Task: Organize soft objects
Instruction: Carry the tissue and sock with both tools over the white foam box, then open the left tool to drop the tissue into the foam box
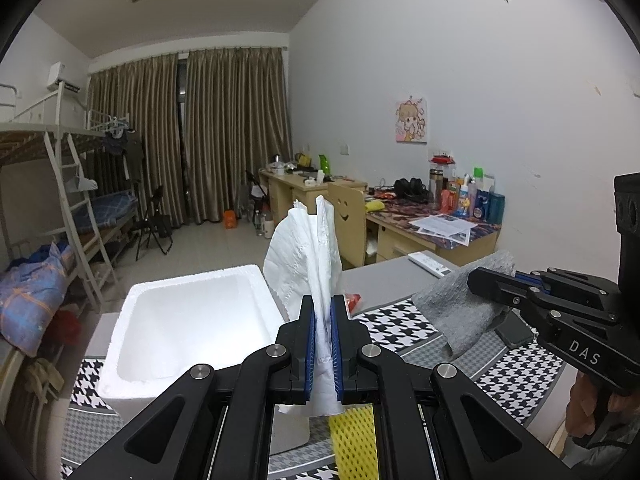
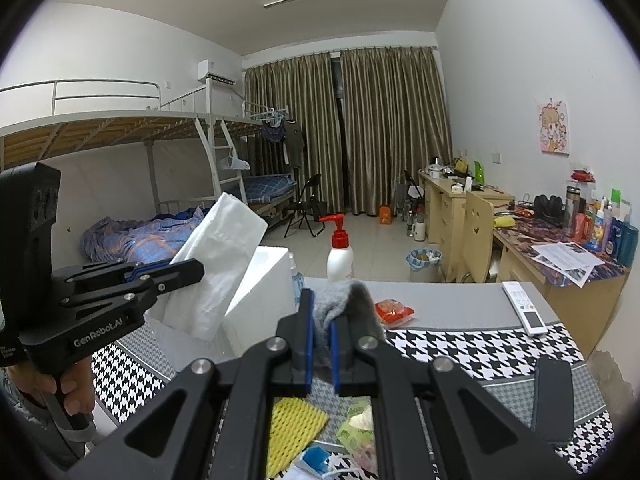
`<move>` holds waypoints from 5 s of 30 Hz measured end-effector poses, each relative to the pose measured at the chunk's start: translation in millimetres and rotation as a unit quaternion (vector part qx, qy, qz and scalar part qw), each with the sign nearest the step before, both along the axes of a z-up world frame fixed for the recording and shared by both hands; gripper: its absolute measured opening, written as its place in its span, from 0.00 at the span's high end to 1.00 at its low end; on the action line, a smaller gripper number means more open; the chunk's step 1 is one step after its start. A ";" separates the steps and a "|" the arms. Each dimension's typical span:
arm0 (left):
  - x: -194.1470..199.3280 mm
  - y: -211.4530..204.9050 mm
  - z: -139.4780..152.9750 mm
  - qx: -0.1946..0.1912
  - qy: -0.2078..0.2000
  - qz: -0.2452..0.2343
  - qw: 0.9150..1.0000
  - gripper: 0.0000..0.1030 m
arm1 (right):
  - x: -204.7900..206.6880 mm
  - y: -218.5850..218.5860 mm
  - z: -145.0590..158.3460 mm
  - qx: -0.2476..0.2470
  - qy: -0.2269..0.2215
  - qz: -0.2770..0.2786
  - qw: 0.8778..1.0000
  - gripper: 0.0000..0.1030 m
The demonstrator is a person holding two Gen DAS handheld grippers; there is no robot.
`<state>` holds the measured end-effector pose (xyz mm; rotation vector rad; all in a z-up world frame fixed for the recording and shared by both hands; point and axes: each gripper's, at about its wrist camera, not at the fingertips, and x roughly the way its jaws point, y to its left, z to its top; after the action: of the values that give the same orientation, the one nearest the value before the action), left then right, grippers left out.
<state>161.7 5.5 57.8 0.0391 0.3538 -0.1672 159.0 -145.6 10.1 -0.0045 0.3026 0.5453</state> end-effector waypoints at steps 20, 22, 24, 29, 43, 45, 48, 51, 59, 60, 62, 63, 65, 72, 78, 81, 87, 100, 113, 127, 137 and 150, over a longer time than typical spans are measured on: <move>15.1 21.4 15.3 -0.005 -0.015 0.024 1.000 0.92 | 18.9 19.1 12.6 0.009 -0.007 0.024 1.000 0.91; 15.2 23.8 16.2 -0.005 -0.017 0.027 0.999 0.92 | 20.3 22.3 13.4 0.008 -0.007 0.026 1.000 0.91; 16.0 25.7 16.6 -0.002 -0.018 0.031 0.999 0.92 | 22.9 25.2 13.9 0.007 -0.004 0.028 1.000 0.91; 17.6 32.0 17.0 0.000 -0.017 0.042 0.999 0.92 | 27.3 32.9 15.9 0.002 -0.001 0.036 0.999 0.91; 24.1 52.2 16.6 -0.001 -0.013 0.077 0.997 0.92 | 30.0 57.6 23.1 -0.003 -0.004 0.062 0.998 0.91; 24.2 54.2 16.6 -0.001 -0.013 0.080 0.997 0.92 | 29.9 61.2 23.2 -0.005 -0.004 0.067 0.998 0.91; 24.5 57.6 16.2 -0.001 -0.012 0.085 0.996 0.92 | 29.8 66.9 23.3 -0.007 -0.004 0.073 0.997 0.91; 26.5 60.6 15.5 -0.001 -0.009 0.090 0.996 0.92 | 32.7 72.1 23.6 -0.010 -0.002 0.078 0.997 0.91; 30.2 68.5 11.3 0.004 -0.004 0.112 0.994 0.92 | 39.0 81.8 25.4 -0.014 0.002 0.088 0.996 0.91; 31.0 70.7 10.6 0.003 -0.002 0.114 0.994 0.92 | 39.1 83.0 26.0 -0.014 0.002 0.090 0.996 0.91; 32.4 73.3 9.6 0.003 -0.001 0.117 0.993 0.92 | 38.4 85.2 26.6 -0.015 0.002 0.092 0.996 0.91; 32.7 74.0 9.5 0.003 -0.001 0.118 0.993 0.92 | 38.2 86.1 26.7 -0.016 0.002 0.093 0.995 0.91; 33.9 75.4 8.8 0.002 0.001 0.119 0.993 0.92 | 38.9 88.5 27.1 -0.017 0.003 0.095 0.995 0.91; 41.8 79.9 5.2 0.001 0.010 0.122 0.992 0.92 | 39.8 92.8 29.0 -0.014 0.003 0.095 0.995 0.91; 49.9 85.4 -0.1 0.003 0.026 0.125 0.992 0.89 | 40.4 98.3 26.4 -0.021 0.006 0.096 0.995 0.91; 52.2 91.9 -4.4 0.000 0.033 0.131 0.991 0.55 | 41.3 99.2 25.9 -0.023 0.006 0.097 0.995 0.91; 49.1 103.1 -6.5 -0.009 0.025 0.146 0.989 0.30 | 42.5 104.7 26.7 -0.027 0.008 0.096 0.995 0.91; 30.4 120.4 2.0 -0.029 -0.010 0.174 0.984 0.03 | 42.3 119.8 30.1 -0.038 0.002 0.112 0.993 0.91; 15.8 131.4 2.2 -0.023 -0.025 0.199 0.979 0.01 | 51.8 127.6 24.8 -0.044 0.012 0.125 0.991 0.91; 5.9 137.1 -3.1 -0.026 -0.021 0.205 0.978 0.01 | 56.5 139.4 21.8 -0.049 0.031 0.142 0.988 0.91; 1.4 139.1 -5.9 -0.030 -0.023 0.209 0.977 0.01 | 61.8 154.6 14.8 -0.063 0.048 0.143 0.987 0.79; -6.0 146.7 -17.7 -0.037 -0.014 0.211 0.977 0.01 | 57.8 154.6 11.8 -0.069 0.050 0.148 0.985 0.19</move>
<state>155.8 152.1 40.1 -0.1081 0.3200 0.2414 216.8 9.0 21.9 -0.1585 0.4411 0.8199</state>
